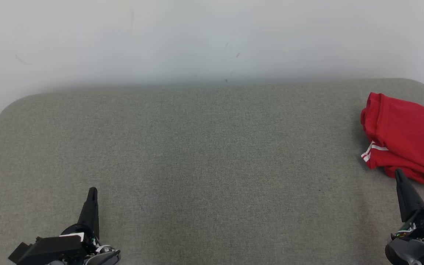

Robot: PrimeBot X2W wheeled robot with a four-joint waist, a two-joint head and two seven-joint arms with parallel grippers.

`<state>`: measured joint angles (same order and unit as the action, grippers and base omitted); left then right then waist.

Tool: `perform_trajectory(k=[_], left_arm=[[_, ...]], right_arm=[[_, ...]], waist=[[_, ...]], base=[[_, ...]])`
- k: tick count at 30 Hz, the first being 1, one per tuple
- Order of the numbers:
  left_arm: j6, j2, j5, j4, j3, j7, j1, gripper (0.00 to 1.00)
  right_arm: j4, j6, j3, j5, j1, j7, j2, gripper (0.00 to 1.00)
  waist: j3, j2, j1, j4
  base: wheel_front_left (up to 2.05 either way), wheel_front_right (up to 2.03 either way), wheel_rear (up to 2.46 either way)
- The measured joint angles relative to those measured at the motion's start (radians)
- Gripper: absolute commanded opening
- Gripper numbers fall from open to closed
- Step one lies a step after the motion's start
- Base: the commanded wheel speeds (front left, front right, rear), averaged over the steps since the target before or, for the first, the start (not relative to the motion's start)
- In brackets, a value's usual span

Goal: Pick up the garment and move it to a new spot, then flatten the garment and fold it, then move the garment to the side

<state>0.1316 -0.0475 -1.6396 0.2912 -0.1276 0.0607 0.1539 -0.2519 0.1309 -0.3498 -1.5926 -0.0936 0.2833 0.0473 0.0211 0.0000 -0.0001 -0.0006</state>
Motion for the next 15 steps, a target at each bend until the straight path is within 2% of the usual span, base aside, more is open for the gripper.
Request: perform_trajectory(k=[15], left_arm=[[0.000, 0.000, 0.000, 0.000, 0.000, 0.000, 0.000, 0.00]], right_arm=[[0.000, 0.000, 0.000, 0.000, 0.000, 0.000, 0.000, 0.00]], waist=[[0.000, 0.0000, 0.0000, 0.000]], base=[[0.00, 0.00, 0.00]])
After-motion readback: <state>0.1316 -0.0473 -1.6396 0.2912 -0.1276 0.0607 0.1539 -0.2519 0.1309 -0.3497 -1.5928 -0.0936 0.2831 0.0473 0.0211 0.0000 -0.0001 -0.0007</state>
